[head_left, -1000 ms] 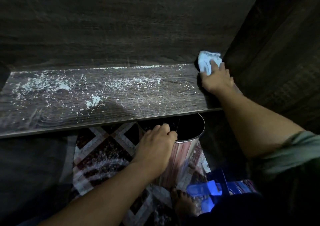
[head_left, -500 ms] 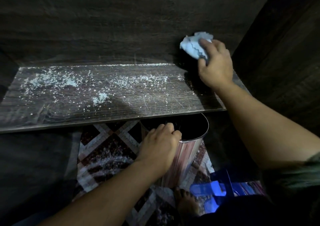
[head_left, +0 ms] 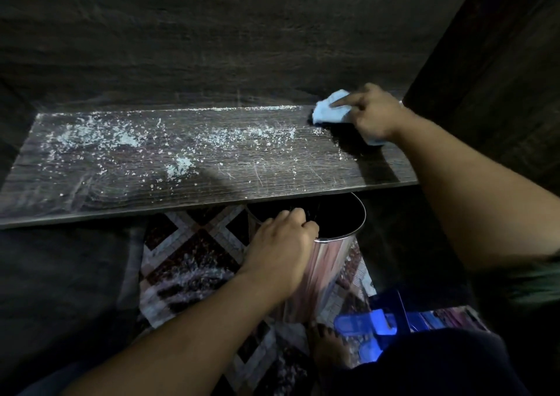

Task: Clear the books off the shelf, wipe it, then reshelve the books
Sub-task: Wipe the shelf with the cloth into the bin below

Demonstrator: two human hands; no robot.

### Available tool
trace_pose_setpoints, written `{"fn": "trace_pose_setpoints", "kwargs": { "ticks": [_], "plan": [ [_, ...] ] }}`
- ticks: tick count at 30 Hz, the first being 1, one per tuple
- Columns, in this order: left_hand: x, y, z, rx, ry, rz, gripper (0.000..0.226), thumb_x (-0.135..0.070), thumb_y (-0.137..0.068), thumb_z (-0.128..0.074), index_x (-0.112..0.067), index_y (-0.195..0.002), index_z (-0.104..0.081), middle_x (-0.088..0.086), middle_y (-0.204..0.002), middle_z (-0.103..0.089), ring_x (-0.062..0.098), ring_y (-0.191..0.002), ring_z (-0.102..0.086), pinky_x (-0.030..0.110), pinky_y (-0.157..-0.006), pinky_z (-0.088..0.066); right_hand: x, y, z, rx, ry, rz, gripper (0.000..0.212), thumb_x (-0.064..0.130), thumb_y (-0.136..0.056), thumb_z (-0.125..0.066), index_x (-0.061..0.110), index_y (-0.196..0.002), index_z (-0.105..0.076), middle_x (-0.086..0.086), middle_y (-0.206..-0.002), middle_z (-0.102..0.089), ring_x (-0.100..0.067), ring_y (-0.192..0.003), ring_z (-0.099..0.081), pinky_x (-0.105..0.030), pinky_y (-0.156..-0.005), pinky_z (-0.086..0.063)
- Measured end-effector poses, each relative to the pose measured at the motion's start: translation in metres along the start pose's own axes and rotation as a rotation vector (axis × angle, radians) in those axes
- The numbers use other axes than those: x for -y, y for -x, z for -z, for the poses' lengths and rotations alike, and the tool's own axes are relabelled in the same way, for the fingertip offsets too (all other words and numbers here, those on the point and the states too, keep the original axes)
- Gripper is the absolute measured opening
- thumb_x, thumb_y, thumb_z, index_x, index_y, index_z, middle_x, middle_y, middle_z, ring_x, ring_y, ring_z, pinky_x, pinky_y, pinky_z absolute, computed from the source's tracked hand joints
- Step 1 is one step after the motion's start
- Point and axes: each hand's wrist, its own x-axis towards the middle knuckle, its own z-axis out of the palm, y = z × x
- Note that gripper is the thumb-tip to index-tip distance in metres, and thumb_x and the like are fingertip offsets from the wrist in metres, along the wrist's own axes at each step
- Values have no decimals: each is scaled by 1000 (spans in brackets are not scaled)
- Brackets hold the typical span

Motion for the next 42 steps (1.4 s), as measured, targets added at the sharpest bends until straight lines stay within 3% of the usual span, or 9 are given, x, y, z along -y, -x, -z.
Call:
{"fn": "trace_pose_setpoints", "kwargs": {
  "ticks": [3, 7, 11, 16, 20, 25, 33, 38, 42],
  "plan": [
    [2, 1, 1, -10, -4, 7, 32, -5, -89, -50, -20, -118, -53, 2, -110, -45, 22, -108, -45, 33, -90, -38, -31, 20, -2, -181, 212, -187, 43, 38, -96, -44, 39, -139, -45, -13, -144, -34, -36, -130, -38, -47, -106, -32],
    [2, 4, 2, -4, -3, -4, 34, -4, -88, -52, -20, -118, -53, 1, -109, -46, 21, -106, -45, 32, -89, -38, -66, 45, -32, -133, 156, -220, 60, 53, -93, -33, 28, -148, -35, -23, -154, -21, -39, -140, -24, -45, -115, -22],
    [2, 3, 2, -8, 2, -9, 32, -6, -89, -53, -20, -118, -54, 0, -109, -46, 21, -106, -46, 31, -89, -38, -41, 40, -46, -142, 73, -247, 52, 33, -97, -45, 31, -147, -36, -23, -154, -23, -41, -138, -27, -40, -114, -23],
    [-3, -1, 4, -1, 15, -11, 29, -7, -88, -54, -20, -114, -55, 0, -107, -46, 21, -105, -46, 31, -88, -39, 4, 48, -53, -215, -218, 6, 49, 8, -92, -47, 24, -138, -52, -15, -142, -44, -34, -128, -42, -32, -109, -31],
    [-4, -1, 5, -18, 30, -15, 30, -10, -89, -55, -22, -117, -55, -1, -109, -47, 20, -106, -46, 31, -87, -39, -15, 41, -24, -465, 61, -220, 50, 17, -91, -48, 27, -140, -47, -9, -150, -37, -36, -128, -40, -41, -104, -33],
    [-2, 1, 7, -23, 38, 0, 31, -11, -90, -56, -23, -118, -56, -3, -111, -47, 18, -108, -45, 30, -88, -39, -61, 44, -34, -179, 126, -328, 51, 36, -98, -40, 23, -147, -36, -17, -155, -23, -38, -138, -26, -45, -112, -26],
    [-3, 1, 6, 8, 8, 14, 30, -10, -89, -55, -23, -116, -55, -2, -108, -45, 19, -106, -45, 31, -87, -39, 12, 59, -57, -180, -134, -83, 49, 15, -91, -49, 27, -138, -51, -12, -149, -39, -35, -131, -38, -39, -111, -29],
    [-2, 7, 6, 20, -13, 17, 32, -8, -90, -53, -22, -119, -54, -1, -111, -45, 20, -110, -45, 32, -89, -40, 29, 52, -44, -420, -69, -123, 53, 17, -90, -49, 26, -142, -45, -10, -153, -32, -35, -131, -35, -43, -107, -27],
    [1, 10, 5, 33, -26, 0, 31, -10, -92, -51, -21, -120, -53, -1, -112, -45, 20, -112, -44, 32, -93, -39, 8, 26, -35, -77, -3, -315, 56, 39, -95, -40, 42, -149, -23, -3, -162, -5, -30, -146, -6, -55, -113, -7]
  ]
}}
